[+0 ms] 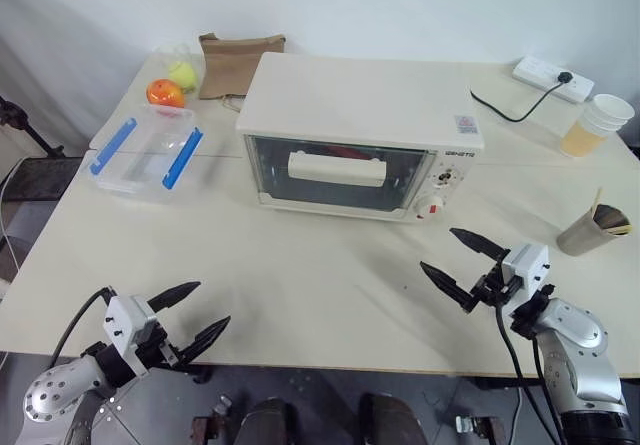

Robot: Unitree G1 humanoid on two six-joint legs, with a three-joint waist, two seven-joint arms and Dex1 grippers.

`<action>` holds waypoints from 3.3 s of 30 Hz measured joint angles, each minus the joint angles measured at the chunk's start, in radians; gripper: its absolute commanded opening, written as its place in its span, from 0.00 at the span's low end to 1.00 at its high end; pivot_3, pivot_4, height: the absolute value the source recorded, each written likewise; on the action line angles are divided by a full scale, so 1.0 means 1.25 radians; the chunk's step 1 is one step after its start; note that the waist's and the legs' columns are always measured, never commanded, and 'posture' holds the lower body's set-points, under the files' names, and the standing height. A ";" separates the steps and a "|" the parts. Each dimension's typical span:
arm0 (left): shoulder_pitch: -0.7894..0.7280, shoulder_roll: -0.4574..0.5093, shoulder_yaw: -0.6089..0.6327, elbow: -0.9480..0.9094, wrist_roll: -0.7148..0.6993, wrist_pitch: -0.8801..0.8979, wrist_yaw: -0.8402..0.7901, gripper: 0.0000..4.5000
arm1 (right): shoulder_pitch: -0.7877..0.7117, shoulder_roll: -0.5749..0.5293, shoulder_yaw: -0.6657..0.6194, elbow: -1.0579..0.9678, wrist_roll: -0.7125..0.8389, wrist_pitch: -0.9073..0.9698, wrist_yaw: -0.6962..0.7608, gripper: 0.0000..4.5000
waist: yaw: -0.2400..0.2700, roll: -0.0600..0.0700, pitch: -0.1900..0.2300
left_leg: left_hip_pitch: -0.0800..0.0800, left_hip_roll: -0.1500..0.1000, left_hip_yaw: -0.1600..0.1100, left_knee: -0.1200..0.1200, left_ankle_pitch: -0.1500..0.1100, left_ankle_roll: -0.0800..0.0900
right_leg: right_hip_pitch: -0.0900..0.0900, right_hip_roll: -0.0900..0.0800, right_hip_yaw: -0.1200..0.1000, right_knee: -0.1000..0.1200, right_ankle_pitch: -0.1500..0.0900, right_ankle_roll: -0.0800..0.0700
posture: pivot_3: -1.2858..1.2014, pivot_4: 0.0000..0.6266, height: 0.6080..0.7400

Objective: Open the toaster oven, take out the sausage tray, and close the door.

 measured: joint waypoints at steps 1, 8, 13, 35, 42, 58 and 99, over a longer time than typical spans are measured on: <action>-0.001 0.000 0.000 0.001 0.002 0.000 0.004 0.99 | 0.000 -0.001 0.000 0.001 0.000 0.000 0.003 1.00 | 0.000 0.000 0.000 | 0.000 0.000 0.000 0.000 0.000 0.000 | 0.000 0.000 0.000 0.000 0.000 0.000 | 0.52 0.24 1.00; -0.056 0.011 0.025 0.006 -0.143 0.089 -0.018 0.99 | 0.005 -0.026 0.006 -0.025 0.044 0.066 0.060 1.00 | 0.002 0.000 0.000 | 0.000 0.001 -0.001 0.001 0.000 0.000 | 0.000 0.000 0.000 0.002 0.000 0.000 | 0.52 0.24 1.00; -0.232 0.143 0.132 0.005 -0.404 0.273 -0.048 0.99 | -0.058 -0.033 0.050 -0.209 0.166 0.254 0.019 1.00 | -0.005 0.002 0.000 | 0.001 0.003 -0.002 0.003 0.001 -0.002 | 0.001 0.000 0.000 0.003 0.000 -0.001 | 0.52 0.24 1.00; -0.233 0.110 0.092 -0.030 -0.393 0.341 -0.064 0.99 | -0.288 0.047 0.147 -0.183 0.153 0.386 -0.043 1.00 | -0.018 0.001 0.001 | -0.002 0.000 -0.001 0.001 0.001 -0.002 | -0.003 0.002 -0.002 0.004 0.000 -0.001 | 0.52 0.24 1.00; -0.227 0.089 0.091 -0.045 -0.368 0.328 -0.053 0.99 | -0.288 0.048 0.172 -0.196 0.127 0.337 0.024 1.00 | -0.019 0.001 0.001 | -0.002 0.000 -0.001 0.001 0.001 -0.002 | -0.004 0.002 -0.002 0.004 0.000 -0.001 | 0.52 0.24 1.00; -0.538 0.046 0.061 0.148 -0.337 0.285 -0.020 0.39 | -0.254 0.006 0.218 -0.166 -0.019 0.124 0.142 1.00 | -0.017 -0.001 0.002 | -0.004 -0.002 0.000 0.002 0.001 -0.002 | -0.005 0.002 -0.005 0.005 0.000 -0.001 | 0.52 0.24 1.00; -0.591 0.001 -0.249 0.398 0.012 0.093 -0.268 0.00 | 0.091 -0.149 -0.092 -0.231 -0.115 0.018 -0.010 1.00 | 0.001 -0.004 0.004 | 0.000 0.000 0.002 0.004 0.003 -0.001 | -0.001 0.001 -0.008 0.005 0.000 0.000 | 0.52 0.24 1.00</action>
